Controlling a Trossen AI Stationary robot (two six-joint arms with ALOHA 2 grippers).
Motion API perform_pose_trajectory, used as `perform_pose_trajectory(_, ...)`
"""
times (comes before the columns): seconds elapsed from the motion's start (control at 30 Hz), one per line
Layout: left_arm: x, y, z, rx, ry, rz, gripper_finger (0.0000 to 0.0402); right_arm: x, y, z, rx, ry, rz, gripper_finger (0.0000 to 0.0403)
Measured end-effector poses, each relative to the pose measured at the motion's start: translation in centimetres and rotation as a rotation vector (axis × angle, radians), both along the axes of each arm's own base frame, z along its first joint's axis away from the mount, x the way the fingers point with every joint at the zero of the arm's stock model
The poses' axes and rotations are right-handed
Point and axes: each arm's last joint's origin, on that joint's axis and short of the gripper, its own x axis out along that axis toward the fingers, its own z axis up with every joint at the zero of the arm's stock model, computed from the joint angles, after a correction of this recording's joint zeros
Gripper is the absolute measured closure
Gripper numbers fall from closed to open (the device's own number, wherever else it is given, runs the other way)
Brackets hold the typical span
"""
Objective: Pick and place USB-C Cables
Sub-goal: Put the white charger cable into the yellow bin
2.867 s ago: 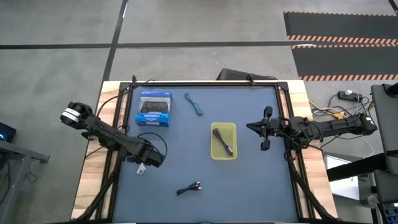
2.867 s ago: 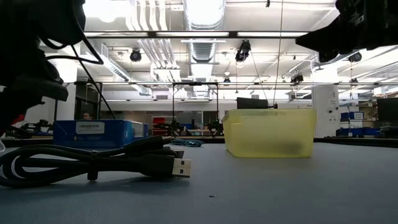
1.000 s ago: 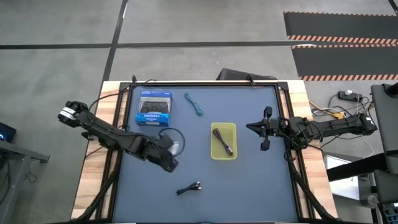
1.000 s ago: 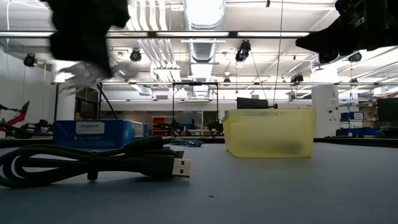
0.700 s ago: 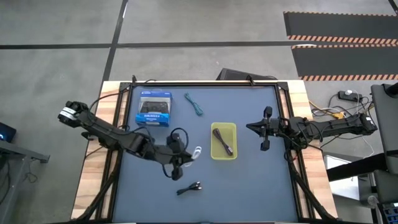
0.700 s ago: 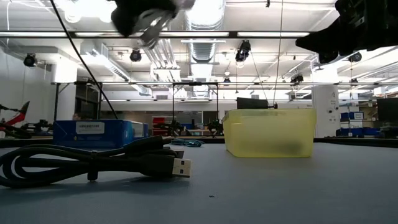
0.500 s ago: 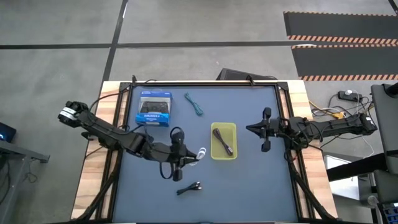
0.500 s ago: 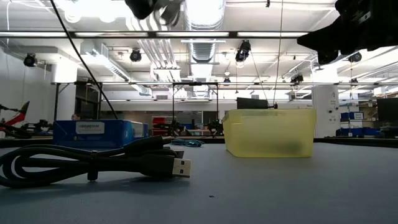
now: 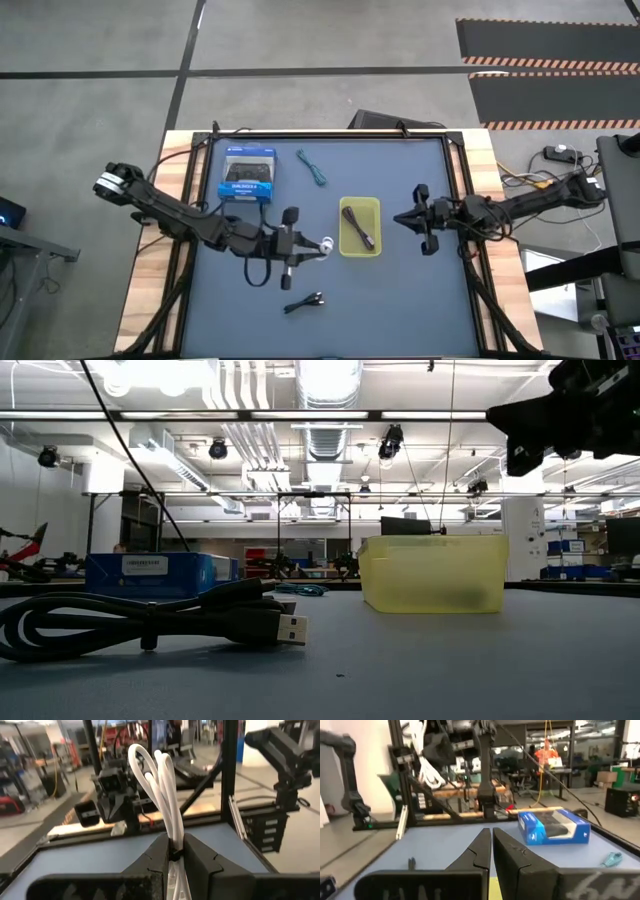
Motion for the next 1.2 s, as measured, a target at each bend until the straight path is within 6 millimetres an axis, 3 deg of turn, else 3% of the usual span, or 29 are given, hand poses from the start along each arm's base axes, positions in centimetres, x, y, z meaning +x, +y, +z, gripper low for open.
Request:
perform_pose_trajectory(0.3,-0.6,1.1,-2.1,-0.037,-0.087,0.026,0.0375,1.1,0.3,0.7,0.002,-0.023,0.004,0.0394)
perform_pose_trajectory(0.8,-0.4,2.1,-2.5,-0.032,-0.077,0.058,0.0375,5.1,0.9,2.9,-0.045,0.023,0.001,0.0394)
perform_pose_trajectory(1.2,2.0,1.2,-5.7,-0.041,-0.115,0.054,0.0375,9.0,1.7,4.3,-0.058,0.043,0.013,0.0394)
